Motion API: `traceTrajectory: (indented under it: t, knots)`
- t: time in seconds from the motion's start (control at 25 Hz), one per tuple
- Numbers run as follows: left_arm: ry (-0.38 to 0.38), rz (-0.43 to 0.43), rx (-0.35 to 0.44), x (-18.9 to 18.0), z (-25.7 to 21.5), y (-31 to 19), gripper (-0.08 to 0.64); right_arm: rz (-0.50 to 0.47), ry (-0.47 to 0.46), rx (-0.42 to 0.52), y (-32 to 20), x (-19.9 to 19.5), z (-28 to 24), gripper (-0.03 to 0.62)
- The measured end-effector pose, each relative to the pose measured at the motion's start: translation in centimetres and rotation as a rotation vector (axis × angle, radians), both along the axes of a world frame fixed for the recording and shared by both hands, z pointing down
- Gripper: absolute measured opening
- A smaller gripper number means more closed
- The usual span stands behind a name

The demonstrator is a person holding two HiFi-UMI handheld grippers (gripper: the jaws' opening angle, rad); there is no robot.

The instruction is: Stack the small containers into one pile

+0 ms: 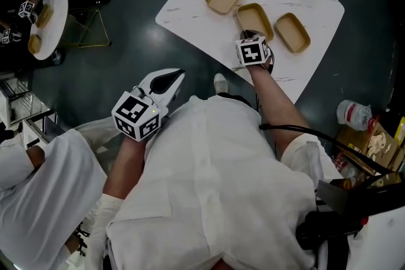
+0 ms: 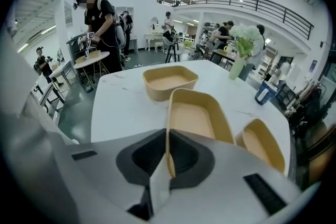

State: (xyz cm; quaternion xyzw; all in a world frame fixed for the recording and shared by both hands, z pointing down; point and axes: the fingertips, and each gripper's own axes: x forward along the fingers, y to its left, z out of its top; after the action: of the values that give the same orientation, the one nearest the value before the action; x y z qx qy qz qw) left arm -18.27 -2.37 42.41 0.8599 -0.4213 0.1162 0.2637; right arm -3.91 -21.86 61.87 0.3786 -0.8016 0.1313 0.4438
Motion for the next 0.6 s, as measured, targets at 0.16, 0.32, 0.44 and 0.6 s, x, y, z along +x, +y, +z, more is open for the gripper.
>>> traceTrajectory:
  t: [0.16, 0.32, 0.44, 0.6]
  knots:
    - [0.017, 0.03, 0.004, 1.0, 0.0, 0.1, 0.008, -0.021, -0.003, 0.023, 1.3, 0.9, -1.6, 0.018]
    - [0.035, 0.058, 0.0, 1.9, 0.0, -0.2, 0.007, -0.061, -0.017, 0.051, 2.6, 1.6, -3.7, 0.018]
    - [0.039, 0.085, 0.007, 2.8, -0.1, -0.4, 0.008, -0.079, -0.043, 0.069, 3.5, 2.3, -5.5, 0.017]
    - [0.046, 0.12, 0.017, 3.9, -0.4, -0.9, 0.008, -0.094, -0.074, 0.102, 4.3, 3.4, -8.0, 0.017]
